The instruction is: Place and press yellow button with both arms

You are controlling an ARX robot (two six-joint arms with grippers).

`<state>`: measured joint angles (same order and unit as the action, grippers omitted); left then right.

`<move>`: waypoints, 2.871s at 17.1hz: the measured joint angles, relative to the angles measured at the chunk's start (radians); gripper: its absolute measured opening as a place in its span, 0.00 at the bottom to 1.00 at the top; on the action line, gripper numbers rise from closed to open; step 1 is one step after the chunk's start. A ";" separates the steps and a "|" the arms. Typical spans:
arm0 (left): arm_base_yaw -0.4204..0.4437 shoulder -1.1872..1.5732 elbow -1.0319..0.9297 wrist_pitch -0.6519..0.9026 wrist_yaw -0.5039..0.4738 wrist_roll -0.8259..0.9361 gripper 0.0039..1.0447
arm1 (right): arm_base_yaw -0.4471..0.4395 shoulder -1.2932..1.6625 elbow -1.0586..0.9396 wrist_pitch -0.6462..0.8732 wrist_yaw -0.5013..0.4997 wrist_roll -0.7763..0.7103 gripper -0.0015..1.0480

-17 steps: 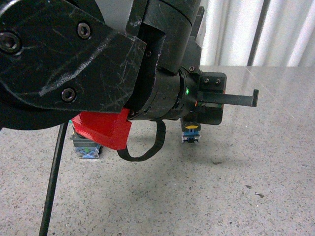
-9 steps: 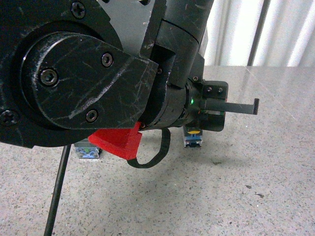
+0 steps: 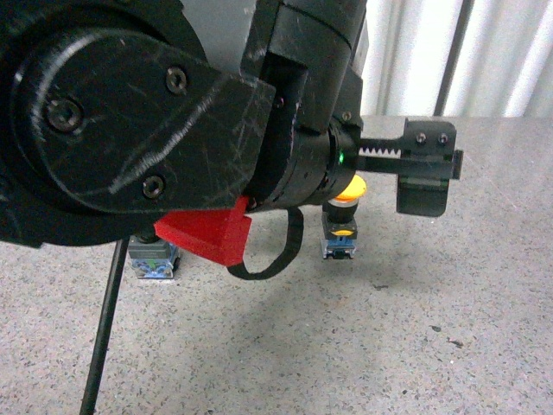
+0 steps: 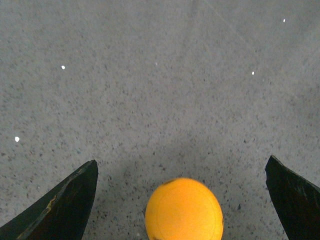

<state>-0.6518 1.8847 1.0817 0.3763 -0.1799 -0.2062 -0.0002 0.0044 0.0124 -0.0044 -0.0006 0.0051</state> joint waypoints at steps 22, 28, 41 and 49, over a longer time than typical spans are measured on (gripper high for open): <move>0.649 -1.369 -0.974 0.031 0.180 0.210 0.01 | 0.000 0.000 0.000 0.000 0.000 0.000 0.94; 0.649 -1.503 -1.030 -0.053 0.180 0.210 0.01 | 0.000 0.000 0.000 0.000 0.000 0.000 0.94; 0.649 -1.698 -1.068 -0.191 0.180 0.210 0.01 | 0.000 0.000 0.000 0.000 0.000 0.000 0.94; 0.649 -1.875 -1.067 -0.381 0.179 0.209 0.01 | 0.000 0.000 0.000 0.000 0.000 0.000 0.94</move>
<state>-0.0029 0.0101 0.0147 -0.0048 -0.0010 0.0032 -0.0002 0.0044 0.0124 -0.0040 -0.0002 0.0051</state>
